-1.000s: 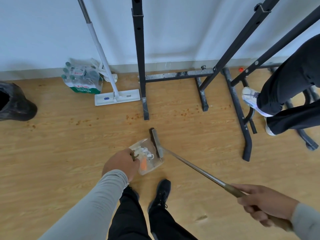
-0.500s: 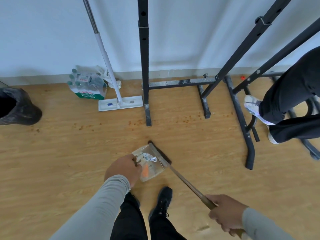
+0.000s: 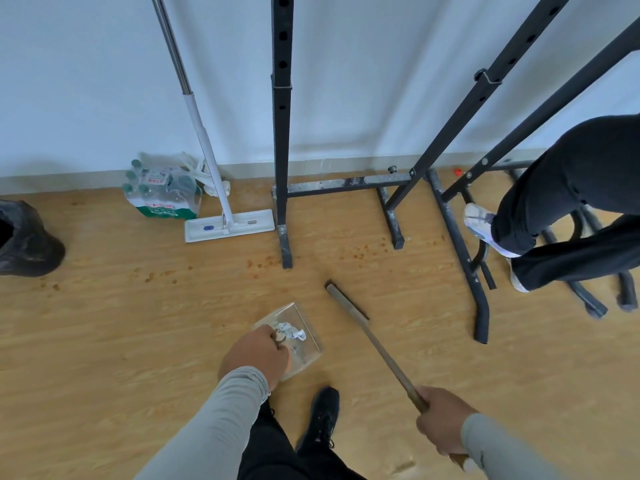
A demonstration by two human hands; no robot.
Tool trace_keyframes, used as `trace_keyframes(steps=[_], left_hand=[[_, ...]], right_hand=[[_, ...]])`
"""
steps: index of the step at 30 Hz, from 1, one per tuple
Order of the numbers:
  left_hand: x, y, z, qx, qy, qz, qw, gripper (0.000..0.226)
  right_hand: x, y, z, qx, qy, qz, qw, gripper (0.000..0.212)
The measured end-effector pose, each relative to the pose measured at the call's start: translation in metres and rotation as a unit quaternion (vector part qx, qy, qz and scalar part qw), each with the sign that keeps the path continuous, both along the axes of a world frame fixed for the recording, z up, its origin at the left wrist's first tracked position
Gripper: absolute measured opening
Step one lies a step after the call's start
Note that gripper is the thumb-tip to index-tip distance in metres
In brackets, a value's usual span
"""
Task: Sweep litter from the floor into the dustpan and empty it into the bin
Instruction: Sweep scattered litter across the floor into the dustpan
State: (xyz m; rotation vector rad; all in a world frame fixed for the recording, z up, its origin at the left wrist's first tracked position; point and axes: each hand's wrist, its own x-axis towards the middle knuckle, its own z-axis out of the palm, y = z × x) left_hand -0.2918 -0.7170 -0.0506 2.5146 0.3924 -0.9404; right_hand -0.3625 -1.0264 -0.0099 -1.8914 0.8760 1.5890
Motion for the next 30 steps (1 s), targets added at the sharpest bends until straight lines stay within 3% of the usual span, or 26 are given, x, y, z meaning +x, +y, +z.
trace_keyframes(steps=[4,9,16,22,30], left_hand=[[-0.009,0.01,0.005,-0.045,0.022,0.016,0.999,0.021],[-0.004,0.033,0.023,-0.145,0.105,0.061,0.982,0.042],[0.023,0.067,0.064,-0.203,0.087,0.216,0.951,0.066],[0.04,0.077,0.073,-0.217,0.057,0.254,0.941,0.053],[0.055,0.062,0.086,-0.238,0.03,0.31,0.92,0.031]], right_hand=[[0.009,0.029,0.007,0.041,0.024,0.015,0.999,0.073],[0.015,0.005,0.067,0.06,0.011,-0.088,0.994,0.058],[0.028,0.028,0.106,-0.025,-0.068,-0.056,0.996,0.052],[0.052,0.048,0.09,-0.062,-0.171,-0.075,0.98,0.028],[0.116,0.015,0.078,-0.093,-0.192,-0.127,0.969,0.015]])
